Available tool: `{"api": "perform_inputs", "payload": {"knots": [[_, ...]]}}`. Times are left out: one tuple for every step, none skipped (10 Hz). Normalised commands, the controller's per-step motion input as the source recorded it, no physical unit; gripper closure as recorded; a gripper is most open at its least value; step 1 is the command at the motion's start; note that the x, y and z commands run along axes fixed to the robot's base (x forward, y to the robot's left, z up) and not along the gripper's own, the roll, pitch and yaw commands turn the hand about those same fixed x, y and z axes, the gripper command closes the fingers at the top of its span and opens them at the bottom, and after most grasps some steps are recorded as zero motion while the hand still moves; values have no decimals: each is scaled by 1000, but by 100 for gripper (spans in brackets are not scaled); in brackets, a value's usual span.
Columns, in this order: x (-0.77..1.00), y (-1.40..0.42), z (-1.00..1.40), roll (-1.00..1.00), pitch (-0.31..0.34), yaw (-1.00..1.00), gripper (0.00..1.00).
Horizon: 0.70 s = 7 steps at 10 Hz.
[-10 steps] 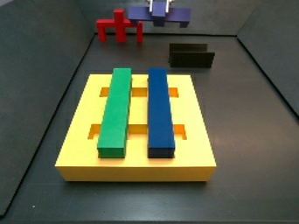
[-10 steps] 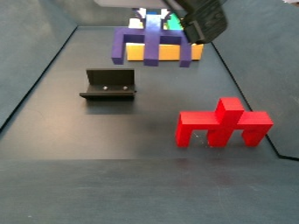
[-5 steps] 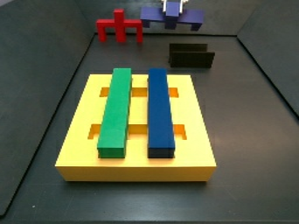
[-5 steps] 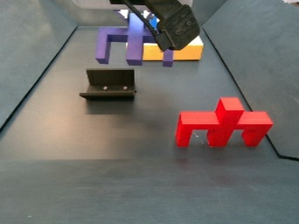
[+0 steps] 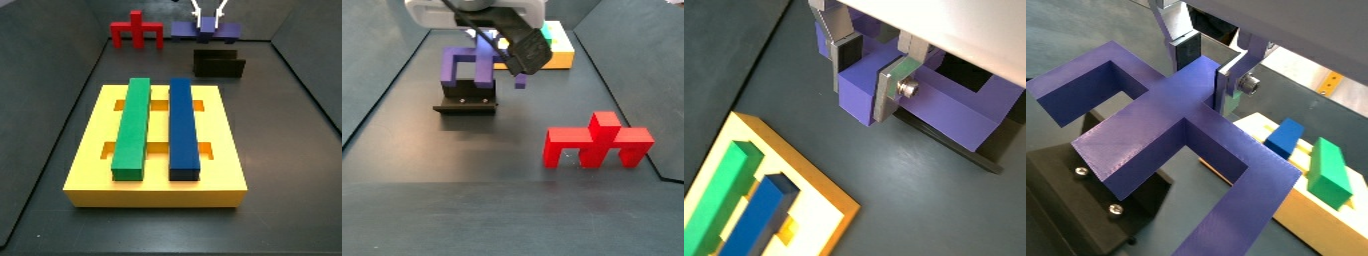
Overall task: Pick up the purple object. Move up. Place the purple object on the fixture. Regrasp the purple object. Move to above the board. Insert the purple object.
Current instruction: Place the purple object on the fixture.
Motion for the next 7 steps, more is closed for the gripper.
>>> {"api": "perform_inputs", "payload": {"knots": [[920, 0, -160, 0, 0, 69, 100], [920, 0, -169, 0, 0, 57, 100], [703, 0, -280, -43, 0, 0, 100], [591, 0, -311, 0, 0, 0, 100], [406, 0, -300, -9, -14, 0, 100], [237, 0, -303, -43, -66, 0, 100], [177, 0, -297, 0, -46, 14, 100]]}}
